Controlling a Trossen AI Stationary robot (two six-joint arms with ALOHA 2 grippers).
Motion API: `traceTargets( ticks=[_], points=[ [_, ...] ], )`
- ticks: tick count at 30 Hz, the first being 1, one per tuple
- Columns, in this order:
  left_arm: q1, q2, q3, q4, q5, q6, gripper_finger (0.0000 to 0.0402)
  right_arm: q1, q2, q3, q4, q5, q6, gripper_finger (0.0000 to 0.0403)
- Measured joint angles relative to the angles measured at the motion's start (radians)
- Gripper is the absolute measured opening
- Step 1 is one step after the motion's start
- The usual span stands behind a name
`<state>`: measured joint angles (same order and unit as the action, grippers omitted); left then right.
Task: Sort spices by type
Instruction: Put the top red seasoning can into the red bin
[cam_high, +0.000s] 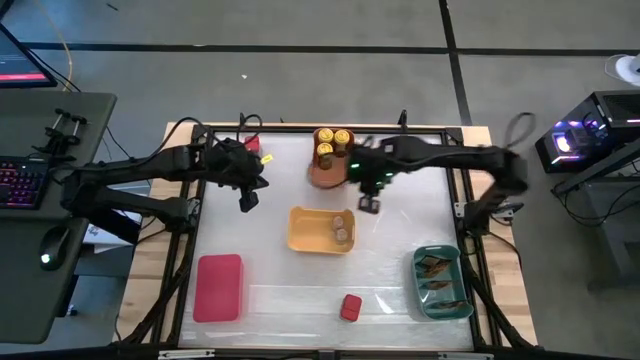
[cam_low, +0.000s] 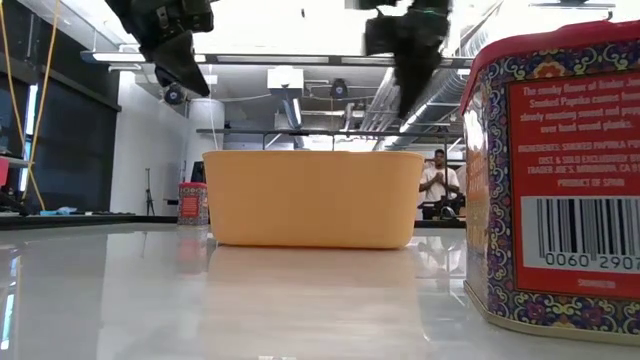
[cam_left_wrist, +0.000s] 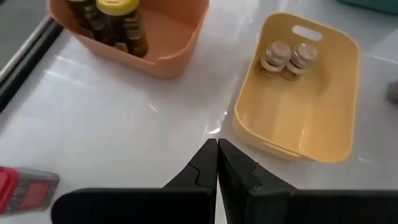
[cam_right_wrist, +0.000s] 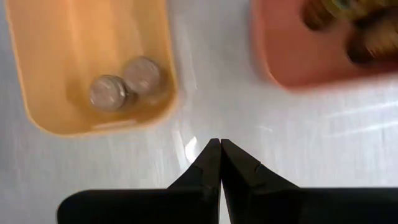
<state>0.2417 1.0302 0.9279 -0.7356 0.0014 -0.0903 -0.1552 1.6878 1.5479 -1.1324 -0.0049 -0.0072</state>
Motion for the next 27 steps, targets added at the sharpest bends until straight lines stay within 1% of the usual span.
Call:
traceTargets(
  ticks=[3, 8, 11, 13, 15, 18, 20, 24, 27],
  points=[
    [-0.001, -0.004, 0.000, 0.007, -0.066, -0.019, 0.0000, -0.026, -0.165, -0.175, 0.077, 0.014, 0.107, 0.0000],
    [0.001, -0.007, 0.000, 0.087, -0.196, -0.113, 0.0000, -0.026, -0.408, -0.455, 0.330, 0.015, 0.320, 0.0000],
    [0.027, -0.005, 0.012, 0.177, -0.208, -0.211, 0.0000, -0.017, -0.493, -0.580, 0.506, 0.023, 0.415, 0.0000],
    [0.075, 0.008, 0.060, 0.206, -0.175, -0.286, 0.0000, -0.017, -0.518, -0.638, 0.614, 0.023, 0.446, 0.0000],
    [0.140, 0.033, 0.122, 0.153, -0.121, -0.307, 0.0000, -0.017, -0.524, -0.668, 0.685, 0.023, 0.452, 0.0000],
    [0.234, 0.089, 0.200, 0.004, -0.120, -0.287, 0.0000, -0.025, -0.517, -0.675, 0.715, 0.025, 0.430, 0.0000],
    [0.309, 0.130, 0.225, -0.062, -0.124, -0.266, 0.0000, -0.032, -0.510, -0.673, 0.721, 0.028, 0.404, 0.0000],
    [0.452, 0.210, 0.229, -0.074, -0.133, -0.220, 0.0002, -0.049, -0.510, -0.671, 0.759, 0.057, 0.374, 0.0000],
    [0.524, 0.262, 0.229, -0.076, -0.134, -0.196, 0.0021, -0.060, -0.510, -0.671, 0.775, 0.075, 0.373, 0.0000]
  ],
)
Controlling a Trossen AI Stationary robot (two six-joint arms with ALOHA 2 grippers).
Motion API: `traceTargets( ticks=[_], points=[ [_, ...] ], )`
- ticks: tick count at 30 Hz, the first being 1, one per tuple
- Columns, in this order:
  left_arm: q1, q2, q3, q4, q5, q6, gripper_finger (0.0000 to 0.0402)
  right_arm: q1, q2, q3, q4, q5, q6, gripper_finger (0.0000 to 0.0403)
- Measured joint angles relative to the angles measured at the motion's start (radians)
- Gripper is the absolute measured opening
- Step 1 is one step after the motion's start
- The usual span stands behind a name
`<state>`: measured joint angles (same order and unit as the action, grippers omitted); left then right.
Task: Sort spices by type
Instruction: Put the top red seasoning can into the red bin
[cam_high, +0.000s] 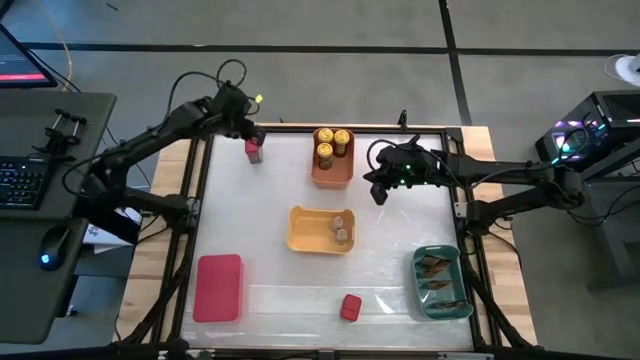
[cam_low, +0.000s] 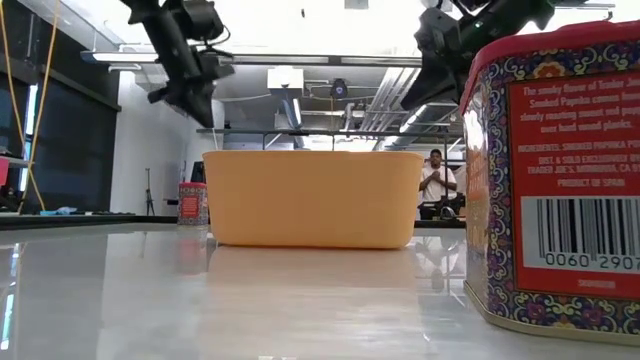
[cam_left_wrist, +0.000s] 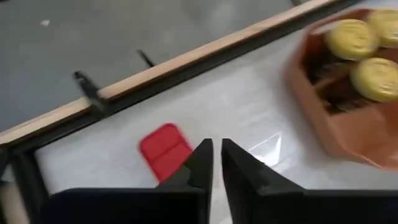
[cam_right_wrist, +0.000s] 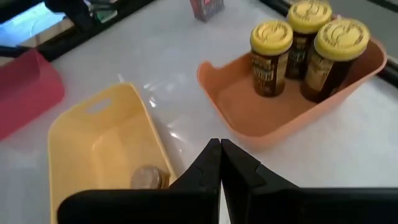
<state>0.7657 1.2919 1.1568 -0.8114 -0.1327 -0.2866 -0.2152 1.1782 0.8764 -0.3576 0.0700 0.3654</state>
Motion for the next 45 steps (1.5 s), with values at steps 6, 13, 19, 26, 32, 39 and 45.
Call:
traceTargets(
  ticks=[6, 13, 19, 26, 32, 39, 45],
  points=[
    [0.107, 0.048, 0.001, 0.027, -0.011, -0.038, 0.0109, -0.002, 0.000, 0.000, 0.026, 0.000, -0.034, 0.0000],
    [0.156, 0.138, 0.001, 0.019, 0.047, -0.108, 0.0228, -0.002, 0.000, 0.000, 0.026, 0.002, -0.072, 0.0000],
    [0.127, 0.234, 0.001, 0.009, 0.027, -0.287, 0.0275, -0.002, 0.000, 0.001, 0.026, 0.016, -0.079, 0.0000],
    [0.068, 0.295, 0.001, 0.035, -0.087, -0.349, 0.0274, -0.002, 0.000, 0.001, 0.026, 0.018, -0.078, 0.0000],
    [0.097, 0.315, 0.001, 0.017, -0.088, -0.383, 0.0274, -0.002, 0.001, 0.001, 0.019, 0.032, -0.079, 0.0000],
    [0.119, 0.315, -0.003, -0.001, -0.046, -0.425, 0.0274, -0.002, 0.025, 0.002, 0.023, 0.033, -0.078, 0.0000],
    [0.113, 0.315, -0.055, 0.007, 0.013, -0.451, 0.0274, -0.001, 0.088, 0.002, 0.027, 0.032, -0.078, 0.0000]
  ],
)
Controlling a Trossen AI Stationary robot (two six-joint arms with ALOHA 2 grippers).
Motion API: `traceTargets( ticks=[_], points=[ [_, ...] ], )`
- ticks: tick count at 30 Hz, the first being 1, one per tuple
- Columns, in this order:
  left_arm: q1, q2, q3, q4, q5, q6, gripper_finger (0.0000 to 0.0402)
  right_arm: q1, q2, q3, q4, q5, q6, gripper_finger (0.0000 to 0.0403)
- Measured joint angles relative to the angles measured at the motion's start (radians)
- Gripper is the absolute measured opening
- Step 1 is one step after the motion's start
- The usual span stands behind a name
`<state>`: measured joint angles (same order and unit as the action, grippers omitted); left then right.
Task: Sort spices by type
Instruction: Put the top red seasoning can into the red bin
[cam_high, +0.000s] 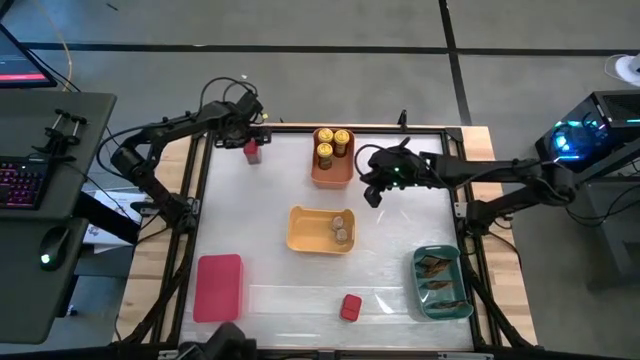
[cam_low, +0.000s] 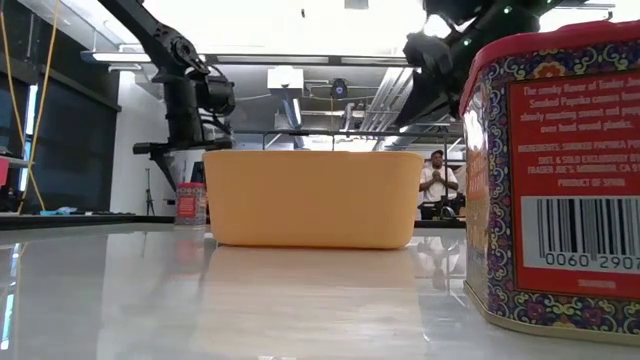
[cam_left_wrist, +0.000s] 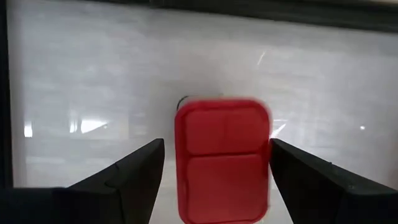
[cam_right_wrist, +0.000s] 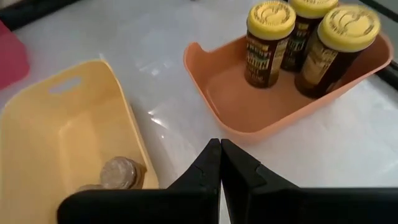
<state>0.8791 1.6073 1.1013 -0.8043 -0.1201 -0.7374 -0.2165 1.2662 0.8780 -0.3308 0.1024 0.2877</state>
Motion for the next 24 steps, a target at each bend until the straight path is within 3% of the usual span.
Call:
traceTargets(
  ticks=[13, 17, 21, 24],
  points=[
    [-0.009, 0.000, -0.106, 0.076, 0.003, 0.016, 0.0270, 0.002, 0.068, 0.000, 0.098, -0.069, 0.026, 0.0000],
    [-0.009, -0.009, -0.106, 0.079, -0.017, 0.060, 0.0242, 0.002, 0.068, 0.000, 0.126, -0.069, 0.026, 0.0000],
    [-0.003, -0.030, -0.106, 0.083, -0.039, 0.095, 0.0188, 0.002, 0.068, 0.000, 0.126, -0.069, 0.049, 0.0000],
    [0.000, -0.051, -0.106, 0.085, -0.043, 0.121, 0.0187, 0.002, 0.068, 0.000, 0.127, -0.069, 0.065, 0.0000]
  ],
)
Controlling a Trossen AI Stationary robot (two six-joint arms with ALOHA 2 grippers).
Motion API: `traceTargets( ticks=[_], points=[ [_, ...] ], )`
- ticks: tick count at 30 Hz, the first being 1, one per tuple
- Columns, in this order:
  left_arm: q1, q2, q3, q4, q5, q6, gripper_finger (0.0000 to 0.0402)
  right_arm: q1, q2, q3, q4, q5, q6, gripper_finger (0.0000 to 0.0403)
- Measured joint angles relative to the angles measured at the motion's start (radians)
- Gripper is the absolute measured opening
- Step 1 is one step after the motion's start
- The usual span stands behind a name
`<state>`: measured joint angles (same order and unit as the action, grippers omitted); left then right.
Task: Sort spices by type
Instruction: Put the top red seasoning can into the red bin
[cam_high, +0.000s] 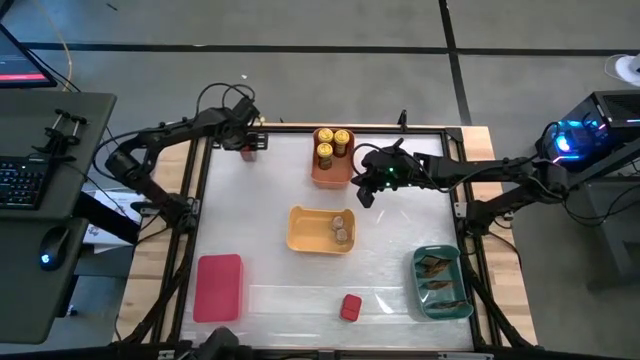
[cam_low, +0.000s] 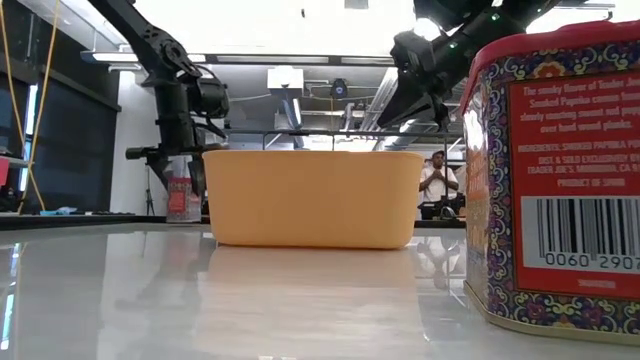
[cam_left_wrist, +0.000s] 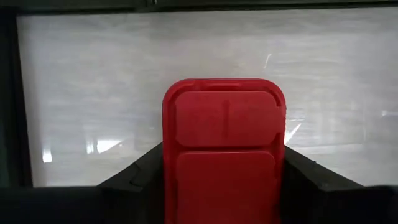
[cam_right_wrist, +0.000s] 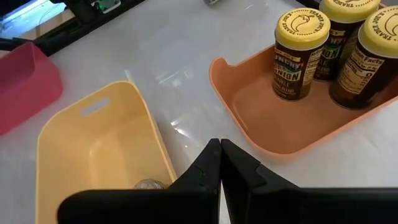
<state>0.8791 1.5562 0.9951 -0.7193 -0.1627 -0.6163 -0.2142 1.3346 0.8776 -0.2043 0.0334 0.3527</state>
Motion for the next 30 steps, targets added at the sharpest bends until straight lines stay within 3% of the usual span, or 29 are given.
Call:
traceTargets(
  ticks=[5, 10, 13, 17, 20, 24, 30],
  points=[
    [-0.031, -0.081, 0.000, -0.014, 0.060, 0.104, 0.0187, 0.001, 0.000, 0.000, 0.006, 0.000, 0.007, 0.0000],
    [-0.199, -0.259, 0.000, -0.176, 0.185, 0.272, 0.0187, 0.001, 0.000, 0.000, 0.049, -0.012, -0.015, 0.0000],
    [-0.381, -0.402, 0.000, -0.282, 0.261, 0.244, 0.0187, 0.001, 0.000, 0.000, 0.080, -0.030, -0.019, 0.0000],
    [-0.701, -0.594, 0.000, -0.358, 0.309, 0.058, 0.0187, 0.001, 0.000, 0.000, 0.097, -0.044, -0.021, 0.0000],
    [-0.960, -0.691, 0.001, -0.395, 0.304, -0.075, 0.0187, 0.001, 0.000, 0.000, 0.122, -0.111, -0.020, 0.0000],
    [-1.224, -0.725, 0.001, -0.479, 0.226, -0.240, 0.0187, 0.020, 0.001, 0.000, 0.181, -0.190, 0.032, 0.0000],
    [-1.465, -0.650, 0.000, -0.565, 0.129, -0.187, 0.0187, 0.121, 0.001, 0.000, 0.342, -0.140, 0.200, 0.0000]
  ],
)
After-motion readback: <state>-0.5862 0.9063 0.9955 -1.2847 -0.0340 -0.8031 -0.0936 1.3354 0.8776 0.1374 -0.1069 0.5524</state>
